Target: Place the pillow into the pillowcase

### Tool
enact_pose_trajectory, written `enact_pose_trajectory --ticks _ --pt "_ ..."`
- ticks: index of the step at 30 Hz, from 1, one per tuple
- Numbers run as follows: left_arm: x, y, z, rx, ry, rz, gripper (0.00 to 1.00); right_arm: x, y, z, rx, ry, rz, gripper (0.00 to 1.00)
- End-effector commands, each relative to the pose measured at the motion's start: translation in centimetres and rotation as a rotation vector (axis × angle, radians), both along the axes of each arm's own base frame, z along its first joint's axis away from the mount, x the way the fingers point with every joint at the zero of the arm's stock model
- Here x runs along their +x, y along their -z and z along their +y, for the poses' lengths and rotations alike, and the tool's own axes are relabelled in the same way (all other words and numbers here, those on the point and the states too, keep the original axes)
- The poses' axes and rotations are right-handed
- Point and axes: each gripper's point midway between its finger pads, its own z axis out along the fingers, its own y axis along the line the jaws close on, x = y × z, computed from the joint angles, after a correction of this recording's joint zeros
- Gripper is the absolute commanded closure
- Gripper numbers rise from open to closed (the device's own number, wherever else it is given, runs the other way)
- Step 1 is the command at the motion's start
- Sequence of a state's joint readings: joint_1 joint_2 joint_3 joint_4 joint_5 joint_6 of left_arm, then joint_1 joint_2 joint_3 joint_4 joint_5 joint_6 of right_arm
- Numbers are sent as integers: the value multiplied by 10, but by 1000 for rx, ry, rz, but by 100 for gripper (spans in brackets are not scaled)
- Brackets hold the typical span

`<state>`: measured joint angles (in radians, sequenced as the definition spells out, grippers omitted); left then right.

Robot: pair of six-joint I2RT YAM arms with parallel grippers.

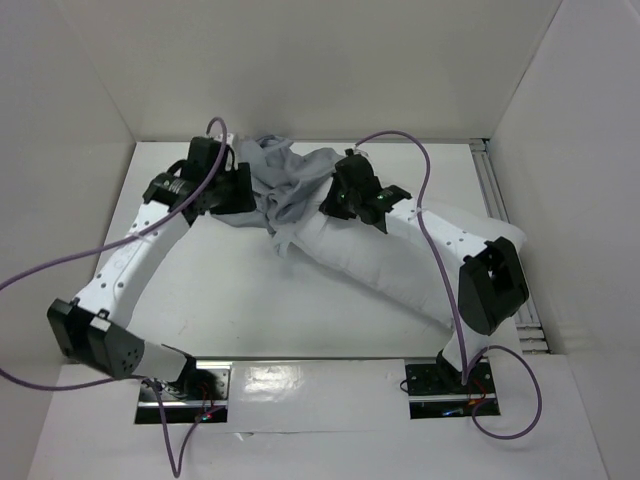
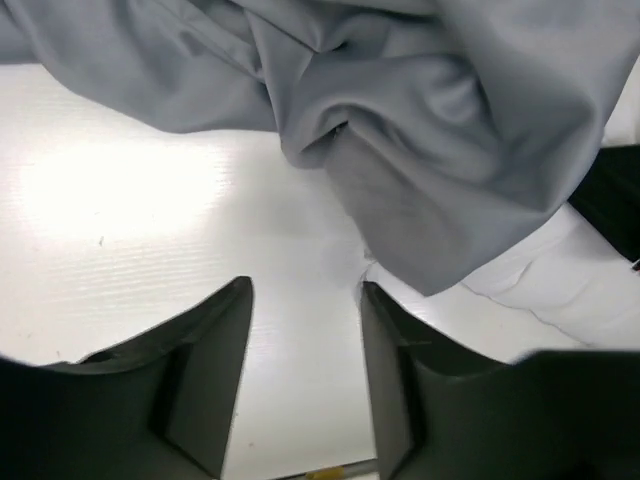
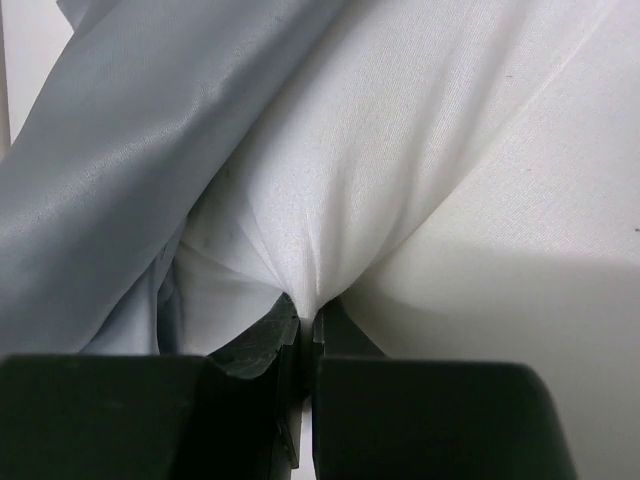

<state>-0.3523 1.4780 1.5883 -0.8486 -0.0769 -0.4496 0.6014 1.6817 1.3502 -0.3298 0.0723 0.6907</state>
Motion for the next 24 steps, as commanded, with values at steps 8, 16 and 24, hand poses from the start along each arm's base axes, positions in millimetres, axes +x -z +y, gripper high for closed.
enact_pose_trajectory --ticks 8,16,24 --pt "-4 40 -28 -223 93 -178 21 9 -22 2 55 -9 -50 100" --pt "20 49 -39 -272 101 -316 27 10 -24 4 53 -22 -51 100" --pt "44 31 -51 -293 119 -350 27 10 -29 4 46 -27 -55 100"
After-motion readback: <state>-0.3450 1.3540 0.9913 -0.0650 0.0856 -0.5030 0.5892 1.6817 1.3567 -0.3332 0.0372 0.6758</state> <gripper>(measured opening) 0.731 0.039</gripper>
